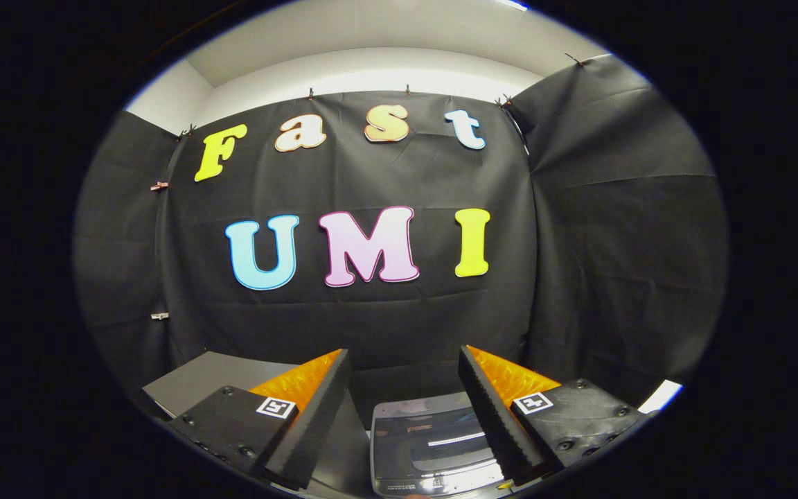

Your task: Put the clothes into the washing machine and then close the washing machine lid.

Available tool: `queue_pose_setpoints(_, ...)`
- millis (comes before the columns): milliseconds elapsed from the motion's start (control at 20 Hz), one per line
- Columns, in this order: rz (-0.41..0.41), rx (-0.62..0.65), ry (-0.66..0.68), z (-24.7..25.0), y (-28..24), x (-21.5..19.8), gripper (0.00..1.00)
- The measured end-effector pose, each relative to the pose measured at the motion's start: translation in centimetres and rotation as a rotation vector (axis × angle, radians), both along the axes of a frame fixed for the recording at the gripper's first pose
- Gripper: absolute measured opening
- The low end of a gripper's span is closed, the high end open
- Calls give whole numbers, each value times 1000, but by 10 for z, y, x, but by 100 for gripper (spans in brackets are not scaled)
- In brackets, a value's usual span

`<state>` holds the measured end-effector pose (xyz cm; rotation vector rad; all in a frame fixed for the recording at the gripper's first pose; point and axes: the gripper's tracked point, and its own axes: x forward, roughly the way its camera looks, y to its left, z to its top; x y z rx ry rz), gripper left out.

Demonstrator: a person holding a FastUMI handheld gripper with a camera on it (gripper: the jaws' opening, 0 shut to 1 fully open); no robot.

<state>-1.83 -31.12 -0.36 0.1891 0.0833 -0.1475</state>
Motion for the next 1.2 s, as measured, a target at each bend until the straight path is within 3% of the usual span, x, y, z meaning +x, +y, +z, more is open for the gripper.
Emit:
queue_pose_setpoints(750,28,-33,0,2,55,-4,98)
queue_pose_setpoints(1200,62,-6,11,8,33,-8,98)
